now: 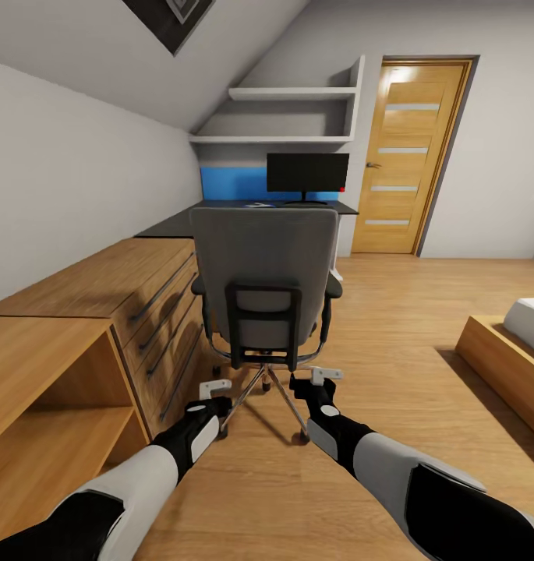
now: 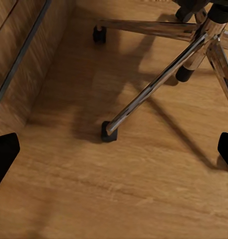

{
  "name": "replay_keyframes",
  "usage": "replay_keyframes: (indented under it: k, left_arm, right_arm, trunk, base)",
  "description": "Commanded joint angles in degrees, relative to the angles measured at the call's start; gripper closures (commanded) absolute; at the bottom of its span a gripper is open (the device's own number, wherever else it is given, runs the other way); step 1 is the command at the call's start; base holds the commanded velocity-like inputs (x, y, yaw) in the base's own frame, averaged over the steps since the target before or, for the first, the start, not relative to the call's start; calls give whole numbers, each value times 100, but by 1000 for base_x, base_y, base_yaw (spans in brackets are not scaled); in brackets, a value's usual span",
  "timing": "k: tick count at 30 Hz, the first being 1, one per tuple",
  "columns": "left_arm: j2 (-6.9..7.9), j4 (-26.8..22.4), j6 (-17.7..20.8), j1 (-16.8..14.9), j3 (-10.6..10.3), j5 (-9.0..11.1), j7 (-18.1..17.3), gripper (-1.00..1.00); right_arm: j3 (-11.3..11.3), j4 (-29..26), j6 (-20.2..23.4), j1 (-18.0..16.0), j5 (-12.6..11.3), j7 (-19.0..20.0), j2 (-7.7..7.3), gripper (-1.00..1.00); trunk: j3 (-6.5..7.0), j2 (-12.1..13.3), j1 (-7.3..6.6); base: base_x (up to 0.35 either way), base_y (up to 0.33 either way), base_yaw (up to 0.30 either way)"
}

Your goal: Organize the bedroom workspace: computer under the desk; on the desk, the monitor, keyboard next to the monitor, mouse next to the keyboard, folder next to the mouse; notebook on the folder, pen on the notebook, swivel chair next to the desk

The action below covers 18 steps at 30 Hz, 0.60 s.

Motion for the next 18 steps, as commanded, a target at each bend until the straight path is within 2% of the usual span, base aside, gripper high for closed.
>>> replay_keyframes:
  k: [1, 3, 11, 18]
  left_arm:
    - [4, -11, 24, -1, -49, 47, 48, -100]
    - [-1, -18, -99, -1, -49, 51, 66, -100]
    - [-17, -14, -186, -1, -49, 54, 59, -100]
    - [-33, -12, -195, -1, -49, 55, 55, -100]
  right_arm:
    - [49, -8, -16, -4, -44, -29, -1, -100]
    - [49, -13, -9, -4, -44, -28, -1, -100]
    - [54, -21, -12, -4, -45, -28, 1, -100]
    - [57, -44, -10, -4, -53, -39, 11, -100]
  trunk:
    - [-6, -2, -1]
    - [-24, -42, 21]
    - [-167, -363, 196]
    - [-322, -373, 215]
  base:
    - [0, 0, 0]
    - [0, 0, 0]
    - [0, 0, 0]
    - [0, 0, 0]
